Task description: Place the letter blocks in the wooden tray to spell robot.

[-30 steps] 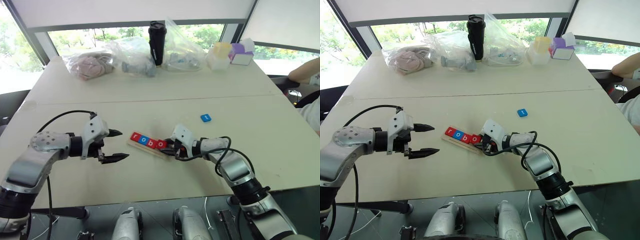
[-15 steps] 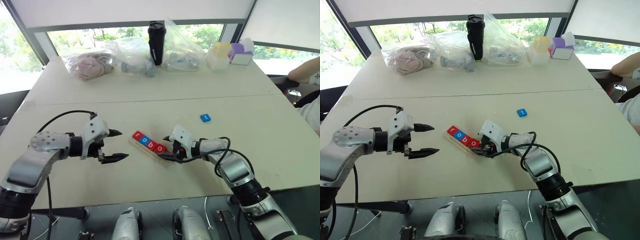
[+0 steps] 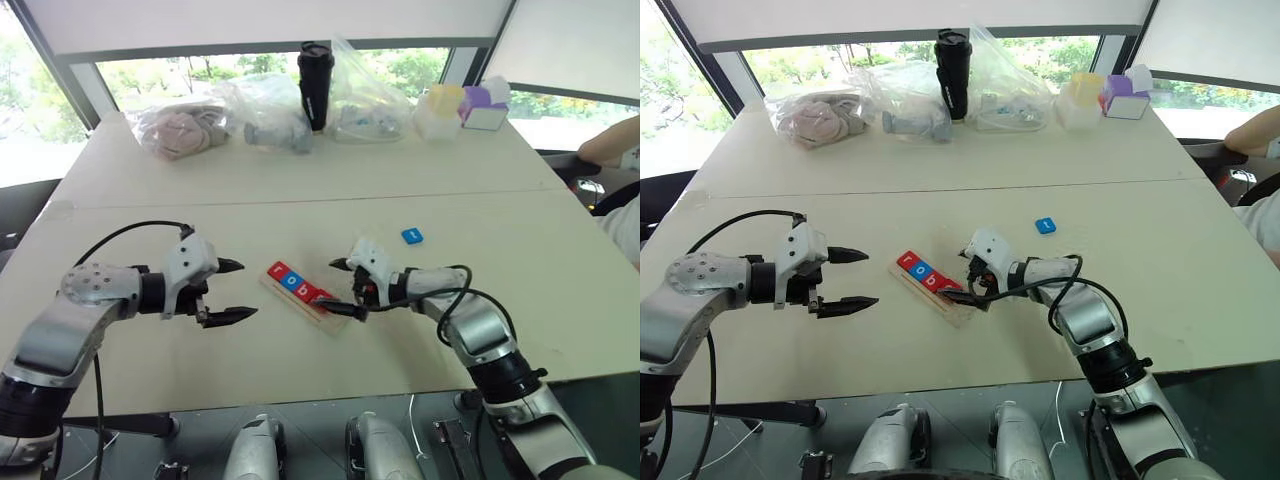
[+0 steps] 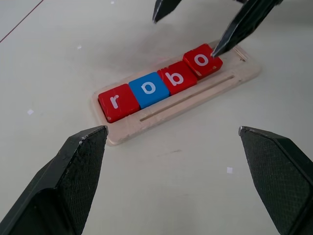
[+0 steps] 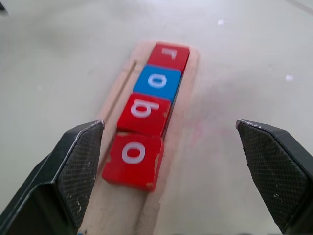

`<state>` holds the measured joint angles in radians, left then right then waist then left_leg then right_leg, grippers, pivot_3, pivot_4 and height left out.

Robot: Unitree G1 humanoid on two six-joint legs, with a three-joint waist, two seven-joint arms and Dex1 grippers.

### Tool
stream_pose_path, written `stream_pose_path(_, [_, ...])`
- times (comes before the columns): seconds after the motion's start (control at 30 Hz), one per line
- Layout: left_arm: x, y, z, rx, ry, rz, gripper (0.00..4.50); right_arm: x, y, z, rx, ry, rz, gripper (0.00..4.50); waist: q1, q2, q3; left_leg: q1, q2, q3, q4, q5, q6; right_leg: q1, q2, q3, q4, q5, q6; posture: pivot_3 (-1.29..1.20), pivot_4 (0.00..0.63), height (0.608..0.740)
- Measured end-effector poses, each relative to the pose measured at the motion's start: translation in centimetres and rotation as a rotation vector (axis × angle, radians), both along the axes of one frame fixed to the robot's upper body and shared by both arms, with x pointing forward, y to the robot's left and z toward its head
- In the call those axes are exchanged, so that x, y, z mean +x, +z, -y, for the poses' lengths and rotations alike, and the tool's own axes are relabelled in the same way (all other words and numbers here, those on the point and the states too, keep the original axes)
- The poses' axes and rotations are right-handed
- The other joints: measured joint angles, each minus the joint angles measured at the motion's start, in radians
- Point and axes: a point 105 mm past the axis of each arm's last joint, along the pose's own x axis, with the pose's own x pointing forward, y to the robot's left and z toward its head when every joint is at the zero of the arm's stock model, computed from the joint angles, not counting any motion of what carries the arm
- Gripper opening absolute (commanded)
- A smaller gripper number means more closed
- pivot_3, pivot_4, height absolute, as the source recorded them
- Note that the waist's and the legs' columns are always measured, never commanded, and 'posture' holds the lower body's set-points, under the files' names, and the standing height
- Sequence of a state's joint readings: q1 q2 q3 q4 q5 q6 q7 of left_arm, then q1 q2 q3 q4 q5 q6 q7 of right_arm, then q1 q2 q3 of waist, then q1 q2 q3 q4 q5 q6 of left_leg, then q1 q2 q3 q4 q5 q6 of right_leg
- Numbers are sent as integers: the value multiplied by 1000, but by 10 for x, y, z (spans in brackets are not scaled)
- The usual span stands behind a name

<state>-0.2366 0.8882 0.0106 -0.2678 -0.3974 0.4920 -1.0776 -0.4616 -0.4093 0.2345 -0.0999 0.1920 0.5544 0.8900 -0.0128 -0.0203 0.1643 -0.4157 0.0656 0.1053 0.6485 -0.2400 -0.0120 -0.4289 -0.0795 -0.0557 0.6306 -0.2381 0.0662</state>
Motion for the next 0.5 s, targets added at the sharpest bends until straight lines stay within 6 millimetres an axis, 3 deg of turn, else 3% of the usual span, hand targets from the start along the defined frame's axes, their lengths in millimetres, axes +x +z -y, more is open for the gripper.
stream_pose_path(0.17, [0, -2, 0, 4, -2, -5, 4500, 10, 10, 14, 10, -81, 75, 4475, 0, 0, 0, 0, 0, 0, 0, 0, 0, 0, 0, 0, 0, 0, 0, 0, 150, 740])
stream_pose_path(0.3, [-1, -3, 0, 4, -1, -10, 4500, 18, -3, 34, -74, -161, 124, 4475, 0, 0, 0, -1, 0, 1, 0, 0, 0, 0, 0, 0, 0, 0, 0, 0, 150, 740])
stream_pose_path(0.5, [0, -4, 2, -2, -6, -13, 4500, 12, -16, 35, -145, -127, 155, 4475, -2, 0, 0, -1, 0, 1, 0, 0, 0, -1, 0, 0, 0, 0, 0, 0, 150, 740])
